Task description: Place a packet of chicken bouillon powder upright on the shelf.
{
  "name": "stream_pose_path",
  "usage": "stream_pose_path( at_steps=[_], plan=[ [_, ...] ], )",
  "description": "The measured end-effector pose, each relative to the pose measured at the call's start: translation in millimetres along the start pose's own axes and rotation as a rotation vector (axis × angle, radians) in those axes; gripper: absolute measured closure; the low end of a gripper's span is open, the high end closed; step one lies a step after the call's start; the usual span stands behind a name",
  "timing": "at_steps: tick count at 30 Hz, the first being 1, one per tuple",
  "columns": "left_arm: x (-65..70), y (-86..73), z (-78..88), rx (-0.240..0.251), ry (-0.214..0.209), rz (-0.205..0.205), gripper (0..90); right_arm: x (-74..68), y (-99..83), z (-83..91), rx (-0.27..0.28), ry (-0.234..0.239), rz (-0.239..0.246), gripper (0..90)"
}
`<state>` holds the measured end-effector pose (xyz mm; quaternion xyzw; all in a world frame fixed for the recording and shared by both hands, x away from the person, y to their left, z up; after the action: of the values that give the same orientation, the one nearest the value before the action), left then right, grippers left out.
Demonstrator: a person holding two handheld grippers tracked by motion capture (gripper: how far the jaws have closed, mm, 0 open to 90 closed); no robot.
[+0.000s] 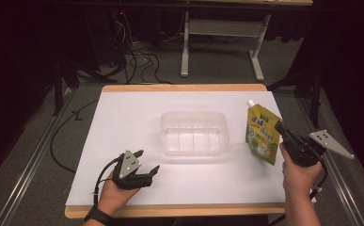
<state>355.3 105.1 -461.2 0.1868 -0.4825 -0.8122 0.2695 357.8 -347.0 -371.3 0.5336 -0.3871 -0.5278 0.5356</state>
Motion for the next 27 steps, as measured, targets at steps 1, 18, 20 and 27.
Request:
stream_pose_path(
  at_steps=[1, 18, 20, 27],
  plan=[
    [-0.1, 0.0, 0.2, -0.001, 0.0, 0.0, 23.5, 1.4, 0.7, 2.2, -0.003, -0.008, 0.002, 90.0],
    [0.3, 3.0, -1.0, 0.012, -0.004, -0.001, 23.5, 8.8, -12.4, 25.4, -0.016, -0.047, 0.014, 90.0],
    [0.1, 3.2, -1.2, 0.012, -0.004, -0.002, 23.5, 10.9, -14.7, 28.4, -0.019, -0.05, 0.008, 90.0],
    [1.7, 4.8, -3.1, 0.012, -0.012, -0.008, 23.5, 19.4, -21.1, 36.7, -0.033, -0.06, -0.005, 90.0]
  ],
)
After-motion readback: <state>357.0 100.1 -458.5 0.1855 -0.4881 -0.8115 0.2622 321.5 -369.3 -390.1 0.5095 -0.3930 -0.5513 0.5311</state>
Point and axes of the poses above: each handheld gripper's, and its own axes: z roughly backward along the jaws, y roughly out of its top, x roughly to its right, the point moved 5 cm from there along -z, roughly forward along the jaws, and after that the axes turned 7 degrees about -y, right-handed, at the moved point
